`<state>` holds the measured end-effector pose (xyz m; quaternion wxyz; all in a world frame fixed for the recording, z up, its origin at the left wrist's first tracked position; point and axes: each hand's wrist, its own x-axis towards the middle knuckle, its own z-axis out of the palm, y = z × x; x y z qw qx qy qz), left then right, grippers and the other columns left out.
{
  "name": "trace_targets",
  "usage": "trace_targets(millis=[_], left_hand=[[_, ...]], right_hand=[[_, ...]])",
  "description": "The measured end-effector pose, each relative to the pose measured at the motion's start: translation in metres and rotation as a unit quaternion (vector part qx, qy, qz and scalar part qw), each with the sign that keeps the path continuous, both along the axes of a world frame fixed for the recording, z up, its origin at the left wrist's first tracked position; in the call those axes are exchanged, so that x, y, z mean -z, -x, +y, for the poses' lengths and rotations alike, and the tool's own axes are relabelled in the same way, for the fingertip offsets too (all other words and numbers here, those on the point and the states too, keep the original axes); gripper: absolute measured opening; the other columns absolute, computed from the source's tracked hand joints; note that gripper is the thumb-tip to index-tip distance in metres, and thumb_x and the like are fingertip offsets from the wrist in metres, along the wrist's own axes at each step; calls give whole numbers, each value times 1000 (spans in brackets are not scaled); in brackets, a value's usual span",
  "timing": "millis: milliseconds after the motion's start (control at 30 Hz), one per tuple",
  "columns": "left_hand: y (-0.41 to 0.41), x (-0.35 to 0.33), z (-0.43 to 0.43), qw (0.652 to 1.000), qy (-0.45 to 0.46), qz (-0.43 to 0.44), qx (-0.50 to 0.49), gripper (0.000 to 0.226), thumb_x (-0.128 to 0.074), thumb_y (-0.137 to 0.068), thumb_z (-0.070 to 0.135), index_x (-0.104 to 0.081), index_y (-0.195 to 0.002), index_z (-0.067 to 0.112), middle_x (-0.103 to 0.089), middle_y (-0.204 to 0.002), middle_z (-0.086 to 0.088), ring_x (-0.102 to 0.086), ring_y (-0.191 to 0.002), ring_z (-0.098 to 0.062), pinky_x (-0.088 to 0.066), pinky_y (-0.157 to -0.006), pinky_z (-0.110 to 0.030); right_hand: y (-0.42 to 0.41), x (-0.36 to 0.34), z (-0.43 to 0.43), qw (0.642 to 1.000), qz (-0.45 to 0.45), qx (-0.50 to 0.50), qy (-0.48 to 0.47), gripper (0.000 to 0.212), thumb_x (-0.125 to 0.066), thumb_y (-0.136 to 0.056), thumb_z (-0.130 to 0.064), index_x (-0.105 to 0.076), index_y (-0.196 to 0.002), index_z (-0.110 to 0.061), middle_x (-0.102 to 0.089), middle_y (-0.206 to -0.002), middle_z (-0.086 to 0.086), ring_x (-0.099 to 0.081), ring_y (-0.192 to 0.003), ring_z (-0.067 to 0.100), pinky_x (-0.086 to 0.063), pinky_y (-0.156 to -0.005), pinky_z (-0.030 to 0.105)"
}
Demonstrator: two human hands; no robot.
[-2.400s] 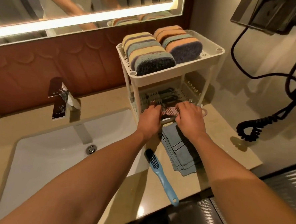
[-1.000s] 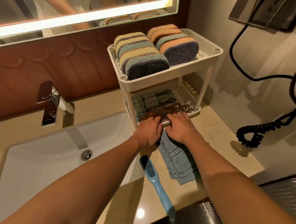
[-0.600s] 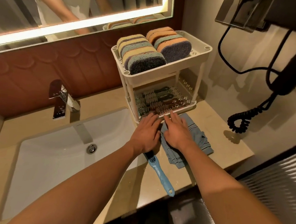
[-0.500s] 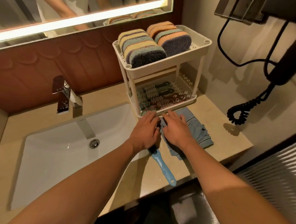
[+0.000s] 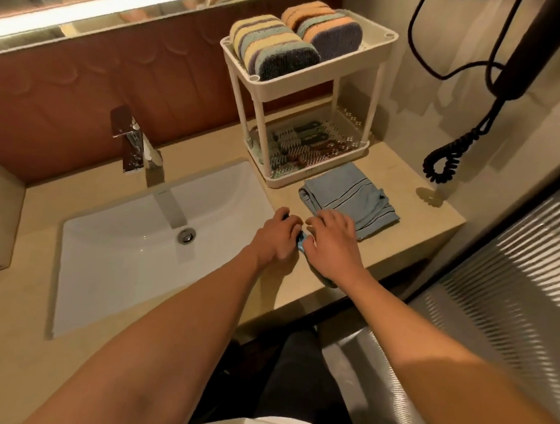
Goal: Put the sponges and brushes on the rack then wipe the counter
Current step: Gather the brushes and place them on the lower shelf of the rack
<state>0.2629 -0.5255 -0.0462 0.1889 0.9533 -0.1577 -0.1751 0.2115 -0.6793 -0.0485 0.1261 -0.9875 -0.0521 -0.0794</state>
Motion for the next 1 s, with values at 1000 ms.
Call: trace_targets(millis=[1000], left_hand=[[-105, -43, -47, 982, 135, -134, 1, 57, -47, -104, 32, -28, -153, 10, -28, -154, -8, -50, -128, -28, -44, -109, -37]], right_hand=[[-86, -31, -29, 989, -22, 105, -106, 39, -57, -95, -28, -55, -132, -16, -59, -119, 3, -55, -110, 25, -42, -94, 41]])
